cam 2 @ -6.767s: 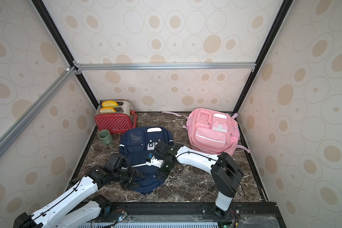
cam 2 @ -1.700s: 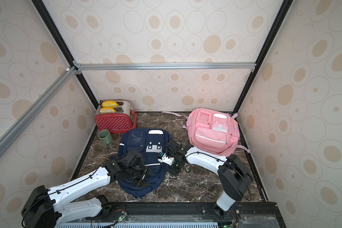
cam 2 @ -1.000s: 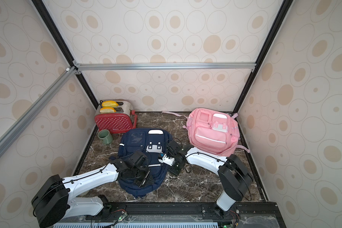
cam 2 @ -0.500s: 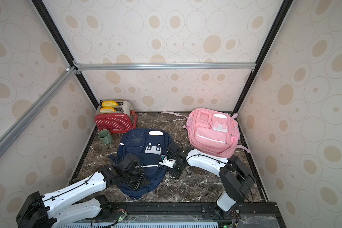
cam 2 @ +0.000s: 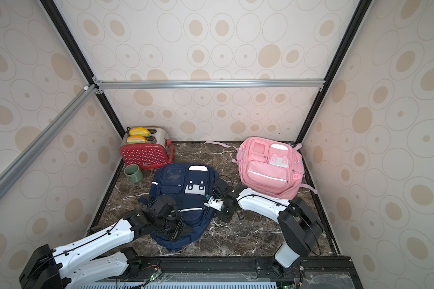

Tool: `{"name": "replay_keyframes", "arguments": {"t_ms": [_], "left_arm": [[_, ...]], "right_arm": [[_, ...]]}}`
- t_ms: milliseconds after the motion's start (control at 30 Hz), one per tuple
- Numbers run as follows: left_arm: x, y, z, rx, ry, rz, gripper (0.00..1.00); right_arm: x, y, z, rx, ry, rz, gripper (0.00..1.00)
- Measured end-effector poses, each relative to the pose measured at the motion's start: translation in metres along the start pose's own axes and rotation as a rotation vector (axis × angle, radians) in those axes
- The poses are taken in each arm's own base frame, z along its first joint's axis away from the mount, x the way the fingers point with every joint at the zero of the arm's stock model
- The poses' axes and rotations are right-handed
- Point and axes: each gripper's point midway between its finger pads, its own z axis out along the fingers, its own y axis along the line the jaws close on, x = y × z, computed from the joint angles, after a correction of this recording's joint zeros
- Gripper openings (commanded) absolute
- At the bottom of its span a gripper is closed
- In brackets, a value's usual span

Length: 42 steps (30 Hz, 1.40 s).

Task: Zip up the backpack
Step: Zip the zipper on the backpack.

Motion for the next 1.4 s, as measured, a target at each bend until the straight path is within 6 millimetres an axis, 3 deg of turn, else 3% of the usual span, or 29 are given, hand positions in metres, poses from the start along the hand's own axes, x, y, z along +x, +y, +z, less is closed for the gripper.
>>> {"name": "replay_keyframes", "arguments": {"t_ms": [267, 700, 967, 1233, 1400], "left_arm": [[0.003, -0.007, -0.012, 0.014, 0.017, 0.048, 0.0], [0.018, -0.071, -0.04, 0.021, 0.04, 0.226, 0.0], [0.026, -0.103, -0.079, 0.055, 0.03, 0.332, 0.0], [0.031, -0.105, -0.091, 0.081, 0.027, 0.362, 0.0], [0.031, -0.108, -0.104, 0.128, 0.013, 0.367, 0.0]], "right_arm": [[-0.008, -0.012, -0.003, 0.039, -0.019, -0.003, 0.0], [-0.019, -0.025, -0.011, 0.091, -0.059, 0.005, 0.0], [-0.038, -0.042, -0.026, 0.128, -0.128, 0.027, 0.0], [-0.049, -0.083, -0.038, 0.172, -0.179, 0.085, 0.0], [-0.054, -0.09, -0.03, 0.137, -0.199, 0.093, 0.0]]}}
